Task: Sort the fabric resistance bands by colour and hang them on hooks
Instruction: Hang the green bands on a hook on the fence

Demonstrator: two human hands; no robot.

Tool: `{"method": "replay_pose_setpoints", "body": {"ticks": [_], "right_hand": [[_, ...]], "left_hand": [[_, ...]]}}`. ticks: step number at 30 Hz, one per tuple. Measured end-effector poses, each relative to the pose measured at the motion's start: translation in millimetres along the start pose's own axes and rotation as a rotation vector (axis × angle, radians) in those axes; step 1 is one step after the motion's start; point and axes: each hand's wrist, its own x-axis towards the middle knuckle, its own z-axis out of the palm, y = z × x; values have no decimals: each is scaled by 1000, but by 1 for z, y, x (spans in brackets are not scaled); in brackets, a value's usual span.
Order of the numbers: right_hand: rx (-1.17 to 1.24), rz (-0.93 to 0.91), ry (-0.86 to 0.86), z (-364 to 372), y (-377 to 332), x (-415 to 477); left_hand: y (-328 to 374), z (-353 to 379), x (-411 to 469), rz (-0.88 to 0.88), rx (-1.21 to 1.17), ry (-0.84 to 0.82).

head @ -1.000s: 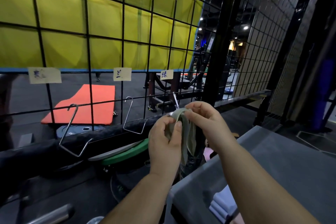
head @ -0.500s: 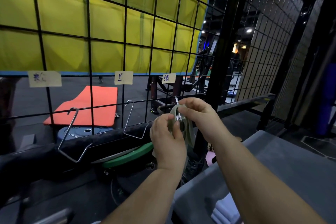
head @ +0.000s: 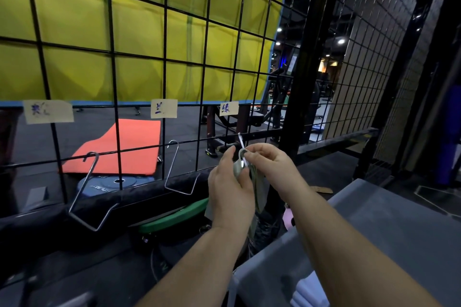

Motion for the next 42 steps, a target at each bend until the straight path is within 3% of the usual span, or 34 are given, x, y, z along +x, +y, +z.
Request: {"method": "replay_pose_setpoints", "body": {"ticks": [7,13,31,36,42], "right_hand": [[50,-9,-7,-4,5,2],[192,9,-59,-6,7,4],[263,36,-131,-6,17,3],[262,39,-84,-6,17,0],[288,7,-63,-2,14,-4]], "left_hand": [[5,-4,3,4,109,-54],[12,-4,11,-6,20,-93],[3,2,14,60,-3,-154],[3,1,16,54,-95,-203],[2,5,18,66,-120,-142]]}}
